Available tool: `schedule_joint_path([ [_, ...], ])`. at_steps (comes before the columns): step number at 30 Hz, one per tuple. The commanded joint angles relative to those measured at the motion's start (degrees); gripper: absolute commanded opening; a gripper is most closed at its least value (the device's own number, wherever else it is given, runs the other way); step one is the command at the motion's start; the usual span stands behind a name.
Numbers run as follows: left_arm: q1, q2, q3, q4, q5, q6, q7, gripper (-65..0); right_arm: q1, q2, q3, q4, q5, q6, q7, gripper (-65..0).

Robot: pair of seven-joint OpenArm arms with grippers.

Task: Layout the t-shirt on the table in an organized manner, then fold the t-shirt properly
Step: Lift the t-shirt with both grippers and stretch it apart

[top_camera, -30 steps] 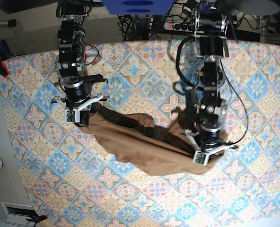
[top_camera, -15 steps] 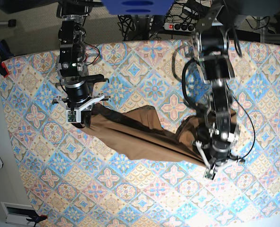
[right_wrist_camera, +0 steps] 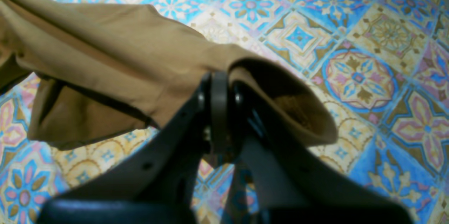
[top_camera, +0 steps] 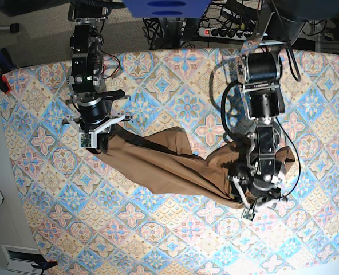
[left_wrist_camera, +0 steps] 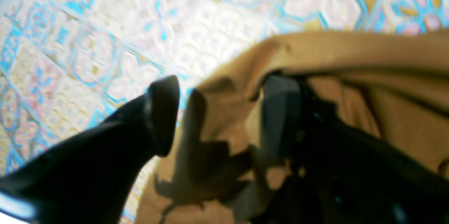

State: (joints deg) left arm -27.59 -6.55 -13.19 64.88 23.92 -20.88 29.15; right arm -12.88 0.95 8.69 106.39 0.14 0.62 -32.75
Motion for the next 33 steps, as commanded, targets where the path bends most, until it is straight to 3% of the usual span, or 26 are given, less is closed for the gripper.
schedule_joint_path([
  [1,-1.1,-0.3,0.0,3.8,-0.4,0.4,-1.2,-26.1,0.6,0.1,0.1,0.9,0.0,-0.1,1.7,-65.0],
  [5,5.8,-0.2,0.1,18.2,-5.2,-0.2,-0.9,-26.1,1.1,0.1,-0.1,0.8,0.0,-0.1,1.7,-65.0],
  [9,13.0,-0.3,0.0,30.8,-10.5,-4.1,-0.3,-26.1,3.3,0.1,-0.3,0.8,0.0,-0.1,1.7,-65.0],
  [13,21.2,-0.4,0.0,37.6,-11.3,-6.7,3.7,-26.1,3.3,0.1,-0.3,0.8,0.0,-0.1,1.7,-65.0],
  [20,27.8,-0.7,-2.9,34.9,-12.0,-7.2,3.6,-25.7,3.3,0.1,-0.3,0.8,0.0,-0.1,1.7,-65.0],
  [22,27.6,-1.0,-3.7,31.9,-11.6,-7.2,3.6,-25.6,3.3,0.1,-0.3,0.8,0.0,-0.1,1.7,-65.0],
  [26,26.1,-5.0,-2.1,27.2,-12.1,-7.2,3.5,-26.0,3.2,0.1,-0.3,0.8,0.0,-0.1,1.6,-65.0],
  [31,23.9,-6.2,-1.2,25.0,-11.7,-7.6,3.5,-25.7,3.2,0.1,-0.3,0.8,0.0,-0.1,1.6,-65.0],
  [33,21.6,-6.2,-0.7,22.3,-11.6,-9.4,3.5,-26.0,3.2,0.1,-0.3,0.8,0.0,-0.1,1.6,-65.0],
])
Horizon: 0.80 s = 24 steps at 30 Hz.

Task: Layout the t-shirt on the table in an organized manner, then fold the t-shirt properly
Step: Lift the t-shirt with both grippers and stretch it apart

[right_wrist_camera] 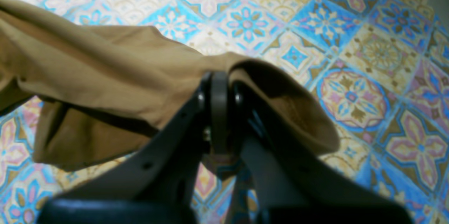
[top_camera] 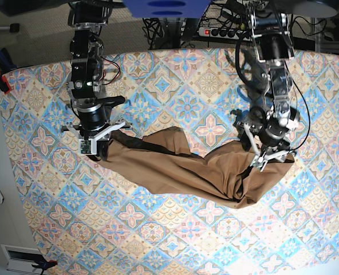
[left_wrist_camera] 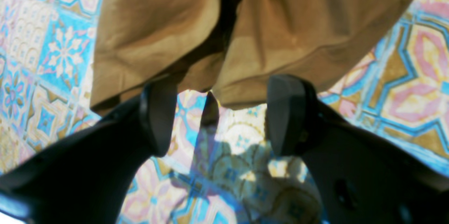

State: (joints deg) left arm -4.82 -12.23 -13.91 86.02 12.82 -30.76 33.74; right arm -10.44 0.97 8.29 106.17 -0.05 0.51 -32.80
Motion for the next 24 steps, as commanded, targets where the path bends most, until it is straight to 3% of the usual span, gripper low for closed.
schedule_joint_path([
  [1,-2.3,-0.5,0.0,-0.6,-0.5,-0.6,-1.1,-26.0,0.7,0.1,0.1,1.0,0.2,0.0,1.6,-65.0],
  [4,-4.4,-0.5,0.1,-4.6,-0.4,-3.2,-1.1,-26.0,0.7,0.1,0.1,1.0,0.2,0.0,1.6,-65.0],
  [9,-6.0,-0.5,0.2,-8.0,-0.4,-4.9,-1.1,-26.1,0.8,0.1,0.1,1.0,0.2,0.0,1.6,-65.0],
  [14,-8.9,-0.5,0.2,-14.4,0.9,-9.2,-1.2,-28.2,0.8,0.1,0.1,1.0,0.2,0.0,1.6,-65.0],
  [16,-9.3,-0.5,0.2,-15.4,1.3,-9.2,-2.6,-35.3,0.8,0.1,0.1,1.0,0.2,0.0,1.6,-65.0],
  [20,-8.2,-0.3,0.1,-15.1,2.0,-9.2,-6.7,-61.5,0.9,0.1,0.1,1.0,0.2,0.0,1.6,-65.0],
  [21,-8.2,-0.2,-0.2,-15.1,2.0,-9.2,-6.8,-65.0,1.0,0.1,0.1,1.0,0.2,0.0,1.6,-65.0],
  [24,-8.3,-0.2,-0.3,-13.8,2.0,-9.2,-6.7,-65.0,1.1,0.1,0.1,1.0,0.2,0.0,1.6,-65.0],
])
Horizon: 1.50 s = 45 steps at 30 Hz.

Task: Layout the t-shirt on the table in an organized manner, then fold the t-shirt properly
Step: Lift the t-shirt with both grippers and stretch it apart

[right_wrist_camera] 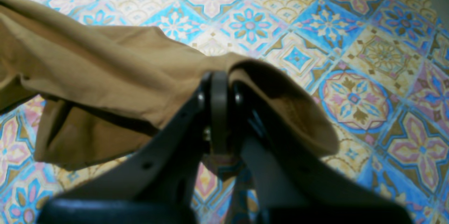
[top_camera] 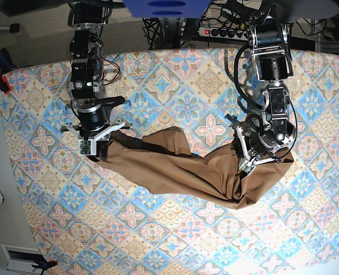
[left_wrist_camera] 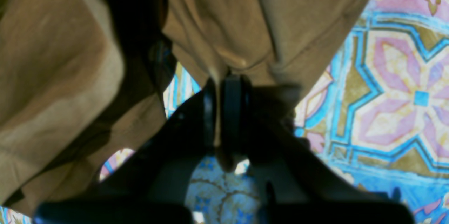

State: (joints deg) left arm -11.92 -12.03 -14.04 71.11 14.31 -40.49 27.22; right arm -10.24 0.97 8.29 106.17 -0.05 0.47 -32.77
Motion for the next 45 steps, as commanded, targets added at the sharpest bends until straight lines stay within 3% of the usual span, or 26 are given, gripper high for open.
schedule_joint_path([
  [1,-1.0,-0.3,-0.6,2.5,0.5,1.4,-0.2,-65.0,0.9,0.1,0.1,1.0,0.2,0.0,1.6,-65.0],
  [3,0.1,0.6,-2.4,6.6,0.4,3.3,-0.1,-65.0,1.0,0.1,0.1,1.0,0.2,0.0,1.6,-65.0],
  [6,0.8,3.3,-6.7,15.9,0.8,3.6,0.8,-65.0,1.0,0.1,0.1,1.0,0.2,0.0,1.6,-65.0],
  [12,-3.1,4.4,-7.8,32.1,0.3,3.6,15.6,-65.0,4.7,2.1,0.1,1.4,0.1,0.0,0.8,-65.0],
  [16,-10.2,4.1,-7.8,33.1,0.4,3.5,24.9,-65.0,9.0,4.3,0.1,1.4,0.1,0.0,-6.7,-65.0],
  [19,-15.5,4.1,-7.8,30.0,0.7,3.5,28.6,-65.0,14.4,4.6,0.1,1.4,0.1,0.0,-10.1,-65.0],
  [22,-19.7,4.0,-7.8,26.3,0.9,3.5,29.7,-65.0,18.3,4.8,0.2,1.3,0.1,1.1,-10.9,-65.0],
  [25,-23.5,2.8,-7.7,21.0,0.9,3.5,29.9,-65.0,22.9,4.8,0.6,1.1,0.2,5.6,-14.2,-65.0],
  [31,-30.9,0.2,-7.7,10.9,0.9,4.0,29.8,-65.0,35.8,5.0,0.7,-0.6,0.2,11.1,-22.0,-65.0],
  [35,-35.9,-0.8,-7.7,5.5,1.7,4.1,29.8,-65.0,42.0,7.3,0.2,-7.1,0.2,11.4,-23.4,-65.0],
  [42,-44.9,-1.5,-7.7,-2.5,9.0,4.1,29.2,-65.0,49.8,11.0,0.2,-19.3,0.2,11.7,-23.2,-65.0],
  [45,-48.1,-1.5,-7.7,-6.4,10.6,4.1,27.2,-65.0,53.2,11.4,0.5,-24.5,0.2,14.3,-23.2,-65.0],
])
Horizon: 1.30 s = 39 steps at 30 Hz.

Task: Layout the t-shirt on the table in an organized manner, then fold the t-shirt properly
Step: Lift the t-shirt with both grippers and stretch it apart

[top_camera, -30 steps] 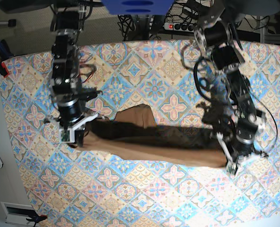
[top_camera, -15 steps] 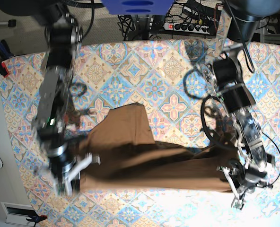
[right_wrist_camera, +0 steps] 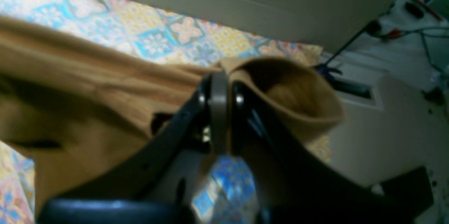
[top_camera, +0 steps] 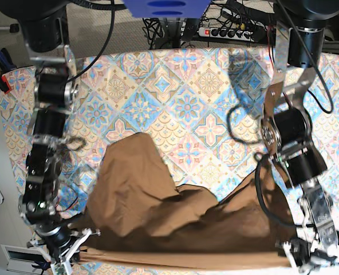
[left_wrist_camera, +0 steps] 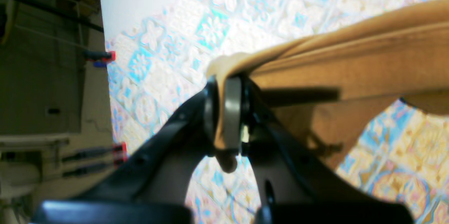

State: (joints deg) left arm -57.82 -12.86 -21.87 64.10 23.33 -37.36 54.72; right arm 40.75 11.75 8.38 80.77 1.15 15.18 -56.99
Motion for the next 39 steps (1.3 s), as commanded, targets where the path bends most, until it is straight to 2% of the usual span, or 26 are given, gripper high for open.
schedule_joint_path([
  [1,-2.8,-0.6,0.1,-0.1,2.1,0.9,-0.6,-65.0,3.1,0.6,0.4,0.1,-1.0,-0.1,1.0,-65.0],
  [6,-4.7,-0.5,0.1,-3.0,3.2,1.1,-1.4,-65.0,7.4,0.6,0.0,-3.1,-1.0,0.0,2.6,-65.0],
  [9,-6.0,-0.4,0.1,-3.9,3.3,5.2,-4.0,-65.0,10.0,0.6,0.0,-6.9,-1.0,0.0,4.9,-65.0],
  [12,-8.3,-0.4,0.1,-5.7,3.3,6.1,-4.0,-65.0,11.9,0.6,0.0,-9.1,-1.0,0.0,5.2,-65.0],
  [15,-8.4,-0.4,0.1,-5.5,3.3,6.0,-1.8,-65.0,11.8,0.5,0.2,-7.5,-1.0,0.0,4.9,-65.0],
  [18,-6.7,-0.5,0.1,-4.0,2.7,6.0,-0.3,-65.0,11.6,0.4,0.5,-1.0,-1.0,0.0,4.9,-65.0],
  [21,-1.0,-0.5,0.1,5.7,2.7,5.0,1.1,-65.0,10.5,0.4,0.7,7.9,-1.0,-0.1,4.6,-65.0],
  [25,6.9,1.6,0.0,24.2,2.7,-1.9,7.7,-65.0,0.5,0.3,4.3,17.6,-1.0,-0.1,0.0,-65.0],
  [26,8.5,2.2,0.0,28.6,2.7,-2.6,9.5,-65.0,-1.5,0.3,5.7,20.1,-1.0,-0.1,-1.2,-65.0],
  [30,15.5,4.6,0.0,43.7,2.7,-2.6,14.7,-65.0,-7.3,-0.1,8.1,29.3,-1.0,-0.1,-4.3,-65.0],
  [33,19.4,5.6,0.0,50.9,2.6,-2.6,16.4,-65.0,-12.1,-3.0,10.0,30.9,-1.1,-0.1,-5.1,-65.0],
  [37,21.5,6.2,-0.8,52.6,2.2,-2.6,19.0,-65.0,-15.9,-4.7,13.5,31.9,-1.1,-0.1,-4.2,-65.0],
  [39,22.6,6.5,-3.8,52.6,2.0,-2.6,19.4,-65.0,-18.1,-4.7,14.3,32.2,-1.1,-0.1,-1.3,-65.0],
])
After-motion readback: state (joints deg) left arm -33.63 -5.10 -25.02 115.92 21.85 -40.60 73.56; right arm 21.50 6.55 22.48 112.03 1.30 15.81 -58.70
